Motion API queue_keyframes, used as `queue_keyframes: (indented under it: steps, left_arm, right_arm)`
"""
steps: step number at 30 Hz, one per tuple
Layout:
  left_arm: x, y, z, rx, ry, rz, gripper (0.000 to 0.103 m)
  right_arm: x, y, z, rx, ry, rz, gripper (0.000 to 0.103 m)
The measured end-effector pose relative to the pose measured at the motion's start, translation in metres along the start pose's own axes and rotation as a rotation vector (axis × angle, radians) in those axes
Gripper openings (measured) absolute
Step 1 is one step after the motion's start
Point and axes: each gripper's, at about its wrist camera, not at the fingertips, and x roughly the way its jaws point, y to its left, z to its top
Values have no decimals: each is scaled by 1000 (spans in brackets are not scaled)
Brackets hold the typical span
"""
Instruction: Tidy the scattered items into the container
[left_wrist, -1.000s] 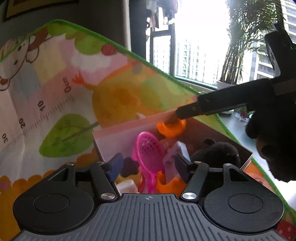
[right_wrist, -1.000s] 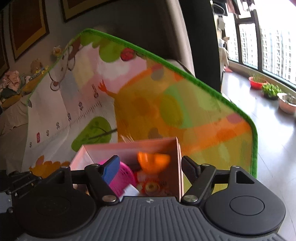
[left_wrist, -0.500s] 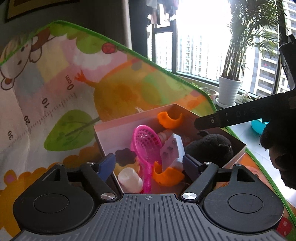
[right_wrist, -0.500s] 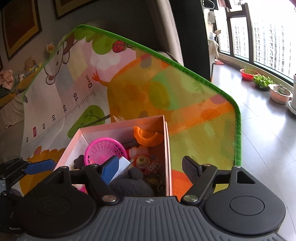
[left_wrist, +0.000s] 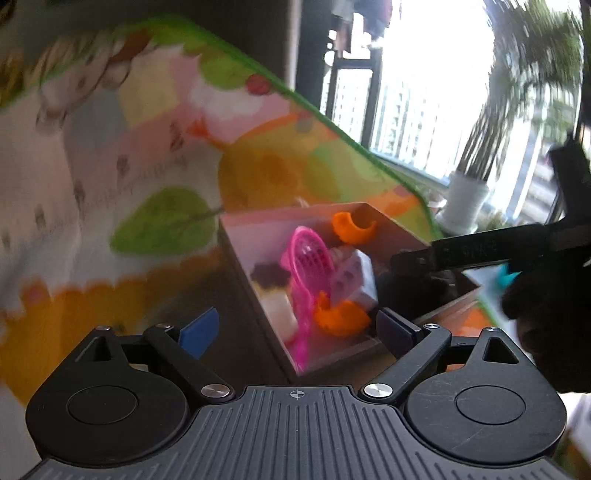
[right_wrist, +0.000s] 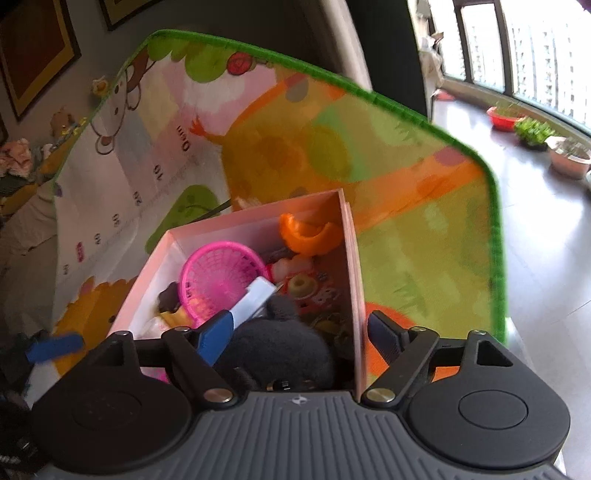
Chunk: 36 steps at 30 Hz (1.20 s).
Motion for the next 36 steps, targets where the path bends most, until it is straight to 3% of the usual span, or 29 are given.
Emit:
queue_keyframes:
  steps: [4,7,12,19,21,25,27,30,32,36]
  left_arm:
    - [2,13,-17,-74,32,-131,96]
    - [4,19,-20,-89,19,-173,98]
    - [0,43,-21,-137,-11,-122,99]
    - [-13,62,-25,-131,-20,-61,99]
    - [-16,62,-28,-129,-18,-18,100]
    - [-28,48,-45,-24,-16,223,103]
    - [-33,45,-56,-32,-4,283,103]
    - [-40,41,-71,-70,27,269,103]
    - [-42,36,-79,-70,41,302,103]
    - [-35,33,-88,-79,91,369,103]
  right_arm:
    - [5,14,-1,-7,-2,-27,94]
    - [10,26,-1,-10,10,-9,95]
    - [27,59,0,-58,20,8,99]
    - [42,91,-4,-110,-10,18,100]
    - [31,88,-8,-74,-51,8,100]
    - [-24,88,-32,-32,-208,-26,103]
    - [-37,92,-52,-61,-175,-29,103]
    - [-33,100,-92,-116,-47,-69,103]
    - [-28,104,-116,-148,-3,-114,103]
    - [-29,115,-129,-201,-11,-192,103]
